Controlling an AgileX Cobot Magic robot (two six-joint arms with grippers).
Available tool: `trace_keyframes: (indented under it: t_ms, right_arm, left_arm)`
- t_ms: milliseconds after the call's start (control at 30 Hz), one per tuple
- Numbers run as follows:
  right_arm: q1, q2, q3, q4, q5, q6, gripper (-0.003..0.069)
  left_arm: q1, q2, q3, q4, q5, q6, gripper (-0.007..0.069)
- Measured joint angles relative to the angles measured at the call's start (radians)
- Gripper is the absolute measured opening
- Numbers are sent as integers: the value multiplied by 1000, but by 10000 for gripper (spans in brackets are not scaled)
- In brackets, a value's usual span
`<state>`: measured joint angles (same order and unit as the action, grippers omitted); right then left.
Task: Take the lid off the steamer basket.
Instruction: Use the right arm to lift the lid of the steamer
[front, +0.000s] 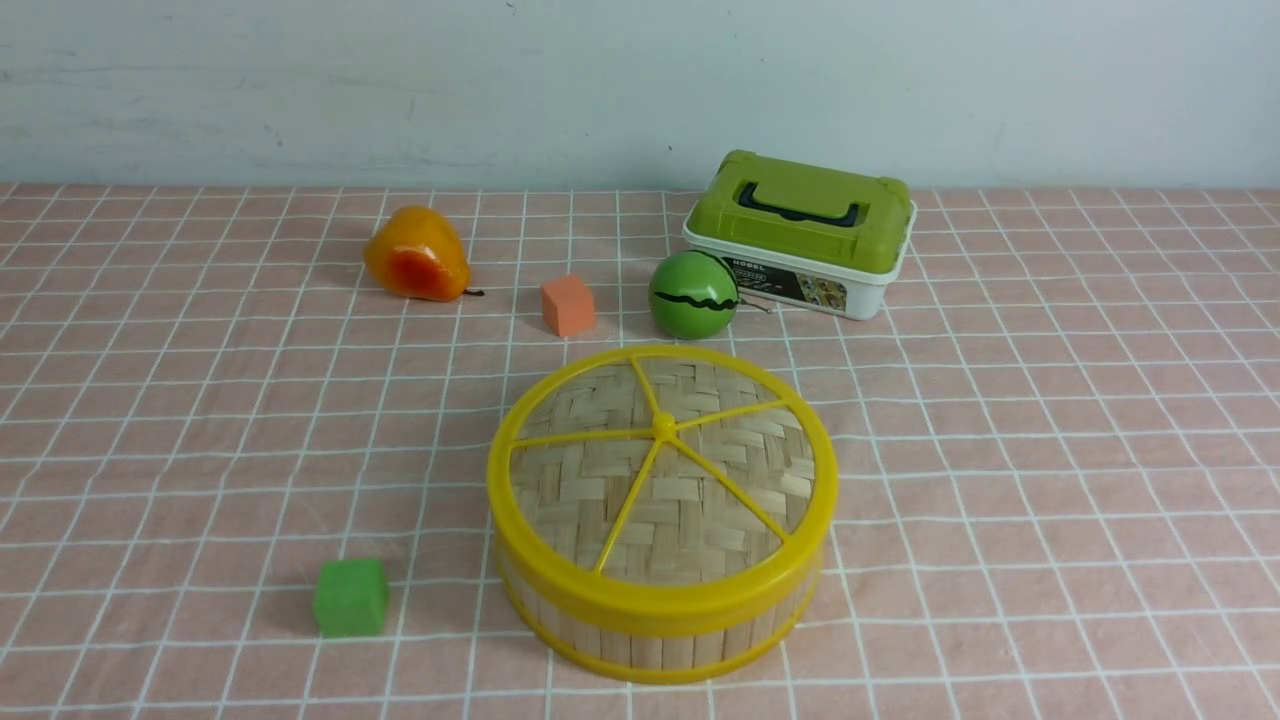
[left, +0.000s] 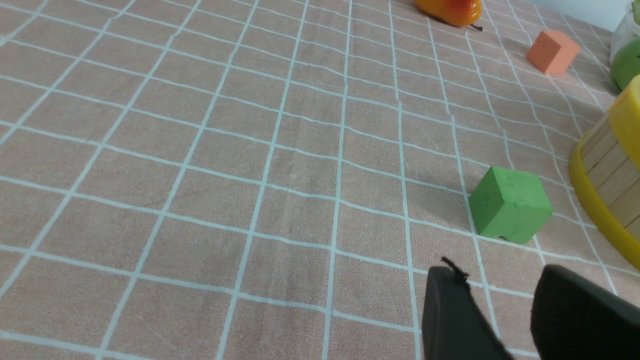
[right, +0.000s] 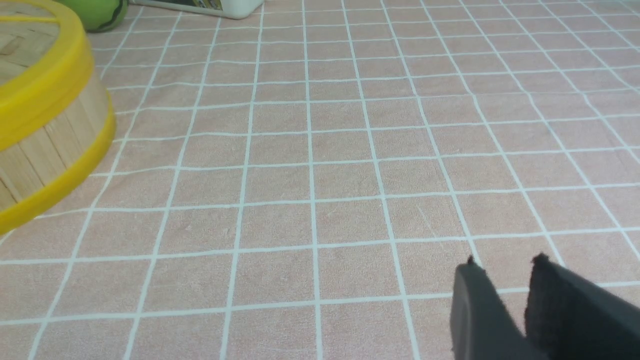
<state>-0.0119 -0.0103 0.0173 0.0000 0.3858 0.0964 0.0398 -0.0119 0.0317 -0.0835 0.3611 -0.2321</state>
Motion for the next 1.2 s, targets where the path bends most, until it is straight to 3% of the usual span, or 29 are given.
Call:
trace_keyframes:
  t_ms: [133, 233, 367, 533, 867, 1000, 1100, 1167, 1200]
  right_arm:
    - [0, 0, 0, 30, -2, 3, 138]
    - [0, 0, 0, 232, -2, 71, 141]
    - [0, 0, 6, 533, 0, 251, 148]
    - [0, 0, 9, 752, 5, 358, 151]
    - [0, -1, 9, 699, -7, 361, 161]
    - [0, -1, 7, 687, 0, 299, 162]
    - [0, 0, -80, 681, 20, 105, 152]
    - [0, 11, -122, 677, 21, 44, 133]
    - [0, 56, -188, 663, 30, -39, 99]
  left_arm:
    - [0, 0, 0, 0, 0, 0, 239]
    - [0, 0, 0, 0, 0, 0, 239]
    - [0, 0, 0, 0, 0, 0, 239]
    - [0, 0, 0, 0, 0, 0, 239]
    - [0, 0, 0, 0, 0, 0, 239]
    - [0, 0, 0, 0, 0, 0, 239]
    - [0, 0, 0, 0, 0, 0, 239]
    - [0, 0, 0, 0, 0, 0, 239]
    - [0, 0, 0, 0, 0, 0, 239]
